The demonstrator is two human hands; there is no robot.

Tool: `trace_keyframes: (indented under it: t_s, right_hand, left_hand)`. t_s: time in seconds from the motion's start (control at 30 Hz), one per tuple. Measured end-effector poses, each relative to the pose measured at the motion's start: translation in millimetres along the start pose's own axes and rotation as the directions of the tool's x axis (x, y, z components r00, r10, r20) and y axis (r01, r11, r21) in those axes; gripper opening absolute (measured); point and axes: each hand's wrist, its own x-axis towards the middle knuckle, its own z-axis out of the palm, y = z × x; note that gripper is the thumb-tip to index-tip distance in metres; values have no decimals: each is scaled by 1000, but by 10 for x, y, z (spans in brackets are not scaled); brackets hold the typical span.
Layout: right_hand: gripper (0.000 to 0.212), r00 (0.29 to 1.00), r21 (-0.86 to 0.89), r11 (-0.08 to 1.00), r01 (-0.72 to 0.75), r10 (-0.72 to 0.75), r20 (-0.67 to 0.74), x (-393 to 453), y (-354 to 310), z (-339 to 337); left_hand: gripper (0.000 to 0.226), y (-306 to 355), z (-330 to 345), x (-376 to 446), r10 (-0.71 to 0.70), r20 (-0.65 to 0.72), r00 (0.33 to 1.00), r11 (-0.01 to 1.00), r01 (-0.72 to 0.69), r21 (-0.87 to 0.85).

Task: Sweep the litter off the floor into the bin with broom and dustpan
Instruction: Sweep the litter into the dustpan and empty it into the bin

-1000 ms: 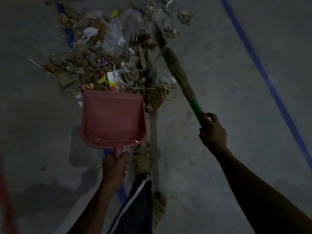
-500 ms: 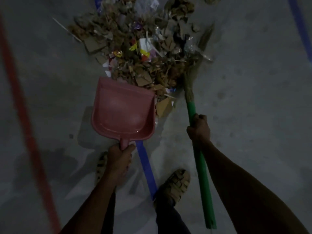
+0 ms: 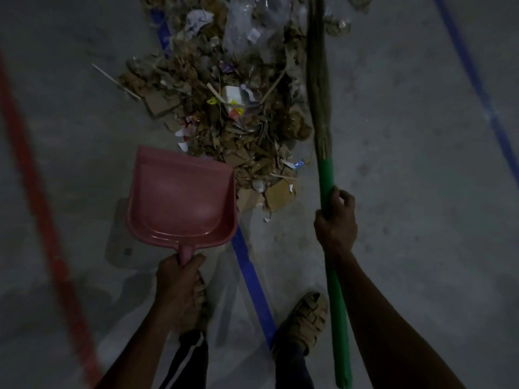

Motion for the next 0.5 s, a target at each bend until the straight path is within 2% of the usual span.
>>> trace_keyframes:
  t_s: [0.13, 0.27, 0.33, 0.4, 0.5]
  right_hand:
    - [62, 985, -71, 985, -157, 161, 65, -275, 211, -3]
    - [55, 918, -174, 937, -304, 337, 209, -607, 345, 134]
    - [51, 899, -196, 939, -284, 332, 287, -781, 326, 257]
    - [48, 900, -171, 961, -216, 264, 346, -907, 248, 384]
    - [42, 912, -90, 977, -192, 211, 350, -971, 72, 532]
  left_hand:
    - [27, 12, -21, 46, 19, 12, 1000, 1000, -19, 14]
    - [27, -41, -96, 66, 19, 27, 999, 999, -21, 44]
    - [28, -75, -143, 57, 19, 25, 1000, 998, -21, 54]
    - [27, -108, -190, 51, 14, 12, 1000, 998, -14, 53]
    - [26, -143, -284, 30, 4, 3, 1000, 999, -4, 47]
